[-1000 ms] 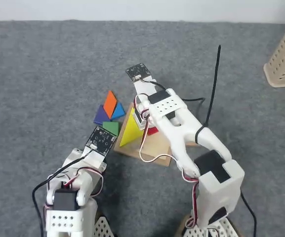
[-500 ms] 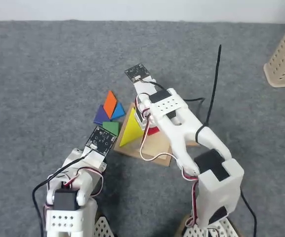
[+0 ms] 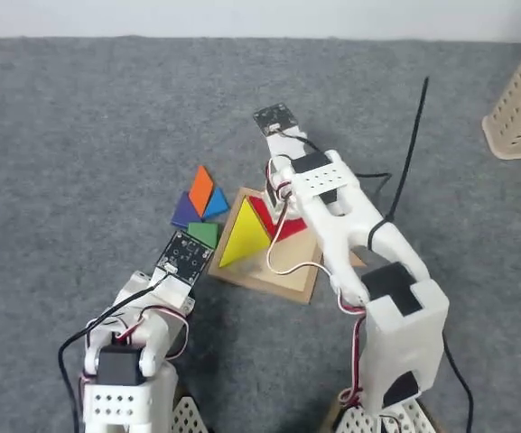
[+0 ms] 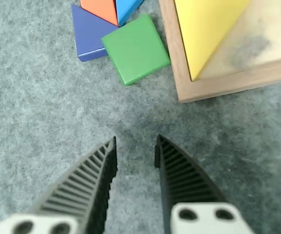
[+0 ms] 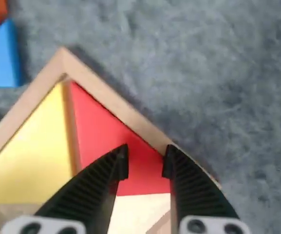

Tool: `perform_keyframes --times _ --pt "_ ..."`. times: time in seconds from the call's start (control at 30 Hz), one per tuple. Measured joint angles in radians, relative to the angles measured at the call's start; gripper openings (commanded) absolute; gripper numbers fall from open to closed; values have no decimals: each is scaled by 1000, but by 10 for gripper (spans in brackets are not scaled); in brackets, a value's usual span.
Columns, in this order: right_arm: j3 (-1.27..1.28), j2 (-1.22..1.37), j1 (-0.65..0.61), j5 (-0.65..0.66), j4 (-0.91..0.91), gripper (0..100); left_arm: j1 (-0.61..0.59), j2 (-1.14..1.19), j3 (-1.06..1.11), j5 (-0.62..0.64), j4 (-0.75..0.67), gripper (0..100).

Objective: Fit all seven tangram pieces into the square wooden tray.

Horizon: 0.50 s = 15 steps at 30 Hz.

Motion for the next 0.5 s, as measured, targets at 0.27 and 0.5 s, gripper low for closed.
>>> perform_keyframes --times 0.27,0.5 --pt "31 -308 61 0 186 137 0 0 0 0 0 119" --pt "315 -367 60 -49 72 138 0 0 0 0 0 119"
